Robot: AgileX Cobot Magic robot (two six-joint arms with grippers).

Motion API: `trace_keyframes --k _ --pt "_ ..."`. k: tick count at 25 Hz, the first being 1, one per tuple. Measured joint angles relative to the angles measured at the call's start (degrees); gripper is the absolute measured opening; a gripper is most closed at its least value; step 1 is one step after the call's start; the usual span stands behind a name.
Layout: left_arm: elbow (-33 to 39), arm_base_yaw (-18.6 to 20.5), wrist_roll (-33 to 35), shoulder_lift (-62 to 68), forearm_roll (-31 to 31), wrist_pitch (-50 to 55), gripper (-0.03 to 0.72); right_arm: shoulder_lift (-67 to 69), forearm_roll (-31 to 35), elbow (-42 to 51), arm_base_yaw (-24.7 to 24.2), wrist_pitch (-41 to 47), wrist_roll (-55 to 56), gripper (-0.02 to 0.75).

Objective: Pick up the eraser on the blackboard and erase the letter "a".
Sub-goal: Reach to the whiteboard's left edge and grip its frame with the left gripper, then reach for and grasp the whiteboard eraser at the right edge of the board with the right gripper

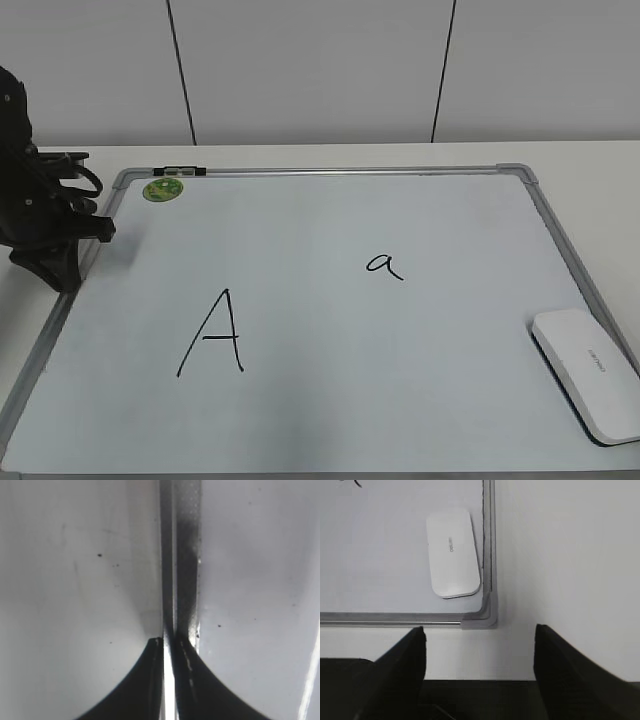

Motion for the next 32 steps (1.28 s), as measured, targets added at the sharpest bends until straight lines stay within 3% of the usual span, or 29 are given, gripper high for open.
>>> trace_keyframes --k 7,13,16,20,32 --pt "0.0 0.0 0.0 0.0 0.1 0.1 0.031 18.6 0.2 -4.9 2.6 -4.6 -1.1 0.501" --pt "-0.1 0.0 0.0 0.0 0.1 0.1 0.031 34.7 4.6 -8.2 2.6 -6.4 -1.5 0.505" --pt "-0.1 0.0 0.0 0.0 0.1 0.2 0.031 40.3 4.8 -9.8 2.6 -7.0 -2.7 0.538" --pt "-0.2 0.0 0.0 0.1 -0.4 0.2 0.031 50.7 5.1 -13.3 2.6 -8.7 -4.6 0.652" --pt "-0.2 0.0 0.0 0.1 -0.6 0.2 0.033 68.2 7.3 -18.4 2.6 -13.7 -10.9 0.663"
